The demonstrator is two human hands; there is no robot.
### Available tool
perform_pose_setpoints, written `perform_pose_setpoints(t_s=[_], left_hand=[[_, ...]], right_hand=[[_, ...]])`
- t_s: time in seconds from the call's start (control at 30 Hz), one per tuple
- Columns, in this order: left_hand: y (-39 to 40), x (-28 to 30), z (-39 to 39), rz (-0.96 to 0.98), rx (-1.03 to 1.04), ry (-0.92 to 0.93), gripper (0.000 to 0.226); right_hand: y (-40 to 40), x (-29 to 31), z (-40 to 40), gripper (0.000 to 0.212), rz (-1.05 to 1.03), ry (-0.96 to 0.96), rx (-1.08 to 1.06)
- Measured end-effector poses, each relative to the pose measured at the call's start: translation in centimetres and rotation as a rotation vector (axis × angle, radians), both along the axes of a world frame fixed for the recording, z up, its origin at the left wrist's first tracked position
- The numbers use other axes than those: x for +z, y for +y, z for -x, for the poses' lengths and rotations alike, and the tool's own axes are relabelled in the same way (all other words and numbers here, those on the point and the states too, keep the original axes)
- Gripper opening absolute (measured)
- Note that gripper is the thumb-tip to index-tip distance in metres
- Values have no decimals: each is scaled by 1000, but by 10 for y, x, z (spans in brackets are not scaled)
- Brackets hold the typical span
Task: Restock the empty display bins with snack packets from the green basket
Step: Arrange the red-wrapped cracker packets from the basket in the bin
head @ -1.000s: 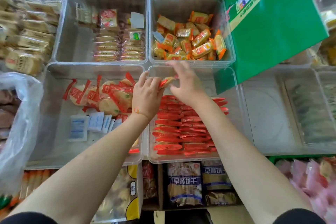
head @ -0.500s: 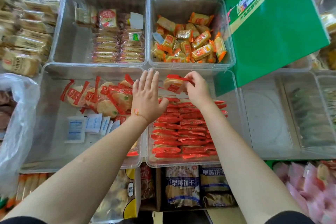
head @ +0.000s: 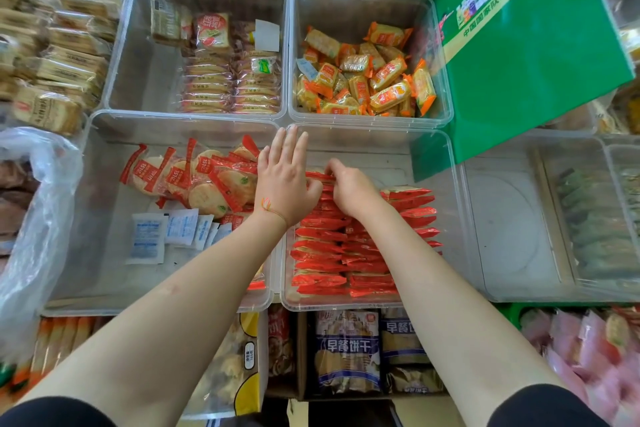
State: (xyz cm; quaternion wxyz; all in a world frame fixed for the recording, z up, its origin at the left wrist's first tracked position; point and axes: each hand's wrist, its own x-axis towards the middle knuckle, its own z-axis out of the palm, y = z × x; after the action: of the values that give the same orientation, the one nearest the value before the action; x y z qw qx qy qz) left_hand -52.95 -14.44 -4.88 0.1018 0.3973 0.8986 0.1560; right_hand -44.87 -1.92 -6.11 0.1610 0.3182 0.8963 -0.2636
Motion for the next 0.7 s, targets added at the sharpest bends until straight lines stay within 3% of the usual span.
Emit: perform_pose_setpoints(t_s=[0.17, 0.47, 0.57, 0.7], left_hand=[[-1, -1, 1, 8, -7, 18, 75], [-53, 17, -58, -64, 103, 21, 61], [-77, 18, -89, 13, 88, -33, 59], [-94, 30, -123, 132, 89, -56, 58]], right_hand=[[-9, 6, -13, 51, -58, 143, 68], [-56, 13, -56, 62, -217, 90, 278], [-69, 16, -66, 60, -184, -20, 352], [-71, 41, -84, 56, -136, 128, 325]])
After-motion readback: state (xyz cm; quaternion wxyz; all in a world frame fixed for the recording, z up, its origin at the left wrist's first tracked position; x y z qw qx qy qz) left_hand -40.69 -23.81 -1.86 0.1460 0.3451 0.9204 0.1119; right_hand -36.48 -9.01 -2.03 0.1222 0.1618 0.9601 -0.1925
